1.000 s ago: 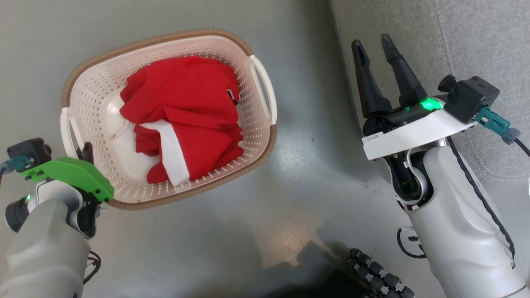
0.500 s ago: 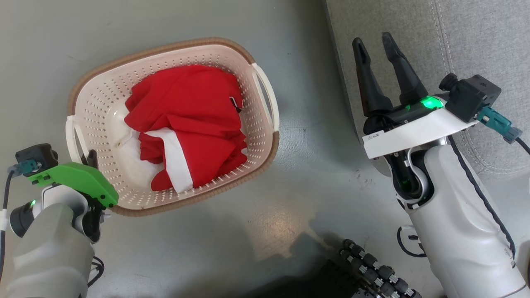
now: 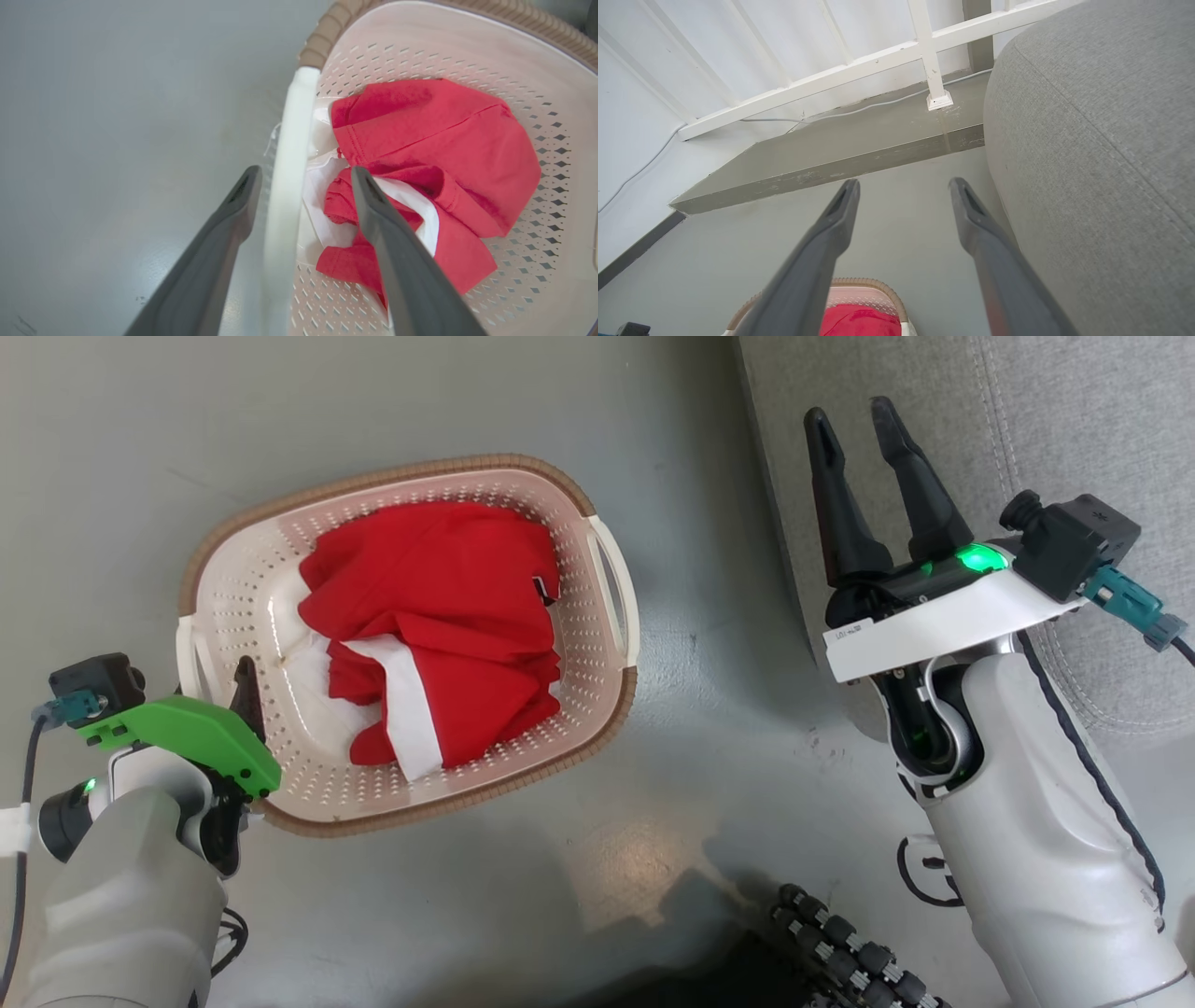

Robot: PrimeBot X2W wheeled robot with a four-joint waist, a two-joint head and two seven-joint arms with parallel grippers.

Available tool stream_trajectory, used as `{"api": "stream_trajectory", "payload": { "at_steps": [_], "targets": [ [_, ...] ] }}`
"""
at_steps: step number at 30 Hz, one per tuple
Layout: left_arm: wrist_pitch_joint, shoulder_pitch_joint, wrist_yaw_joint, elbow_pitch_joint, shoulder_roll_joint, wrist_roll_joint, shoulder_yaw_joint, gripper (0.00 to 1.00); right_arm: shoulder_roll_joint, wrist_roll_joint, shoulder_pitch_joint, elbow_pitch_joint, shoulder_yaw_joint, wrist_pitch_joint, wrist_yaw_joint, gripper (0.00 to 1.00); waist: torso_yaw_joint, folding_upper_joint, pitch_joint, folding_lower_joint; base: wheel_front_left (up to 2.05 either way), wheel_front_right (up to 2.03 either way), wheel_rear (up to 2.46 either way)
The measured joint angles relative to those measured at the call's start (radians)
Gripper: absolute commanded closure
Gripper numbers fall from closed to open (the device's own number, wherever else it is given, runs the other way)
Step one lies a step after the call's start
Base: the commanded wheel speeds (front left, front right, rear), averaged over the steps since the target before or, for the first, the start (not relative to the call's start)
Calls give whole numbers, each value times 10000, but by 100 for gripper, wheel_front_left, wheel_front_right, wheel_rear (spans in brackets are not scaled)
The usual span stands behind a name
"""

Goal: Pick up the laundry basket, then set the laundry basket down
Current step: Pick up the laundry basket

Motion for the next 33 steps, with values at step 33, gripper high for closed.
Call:
{"api": "stream_trajectory", "payload": {
  "at_steps": [33],
  "targets": [
    [-385,1279,-2,-2905,65,1505,-686,0,-483,-19,1139,1058,-460,0,0,0,793,0,-3327,0,0,0,0]
  ]
}}
